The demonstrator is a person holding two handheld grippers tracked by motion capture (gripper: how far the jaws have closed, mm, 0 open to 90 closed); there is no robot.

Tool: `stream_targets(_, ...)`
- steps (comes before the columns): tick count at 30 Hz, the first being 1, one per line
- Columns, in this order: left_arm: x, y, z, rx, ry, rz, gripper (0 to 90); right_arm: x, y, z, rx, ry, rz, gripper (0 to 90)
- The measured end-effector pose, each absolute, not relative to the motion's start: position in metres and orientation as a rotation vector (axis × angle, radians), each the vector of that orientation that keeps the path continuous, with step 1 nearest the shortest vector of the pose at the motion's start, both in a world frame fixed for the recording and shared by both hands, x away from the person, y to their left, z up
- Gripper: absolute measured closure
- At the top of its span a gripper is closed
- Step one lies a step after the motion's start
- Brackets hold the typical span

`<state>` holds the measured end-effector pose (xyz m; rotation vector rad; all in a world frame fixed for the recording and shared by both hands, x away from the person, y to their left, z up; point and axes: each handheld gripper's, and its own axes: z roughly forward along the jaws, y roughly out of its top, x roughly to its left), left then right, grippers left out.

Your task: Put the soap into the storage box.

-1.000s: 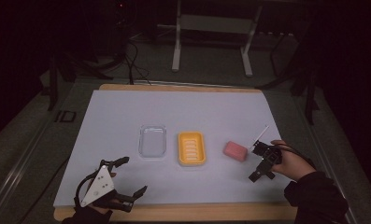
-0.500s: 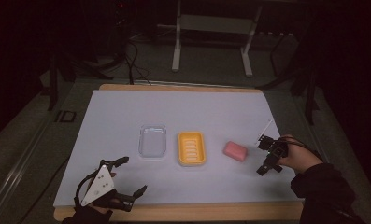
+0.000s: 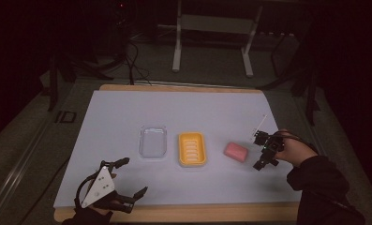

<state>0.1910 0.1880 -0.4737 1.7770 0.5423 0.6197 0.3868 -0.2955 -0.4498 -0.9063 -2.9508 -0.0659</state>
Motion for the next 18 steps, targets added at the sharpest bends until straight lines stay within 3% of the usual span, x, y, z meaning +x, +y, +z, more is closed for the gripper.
stream_targets(8, 0.191, 0.188, -0.474, 1.776, 0.543, 0.619, 0.6, 0.392, -0.277, -0.444, -0.643, -3.044, -0.237, 18.5)
stream_targets(18, 0.192, 0.188, -0.474, 1.781, 0.543, 0.619, 0.6, 0.401, -0.263, -0.446, -0.680, -3.052, -0.321, 22.3)
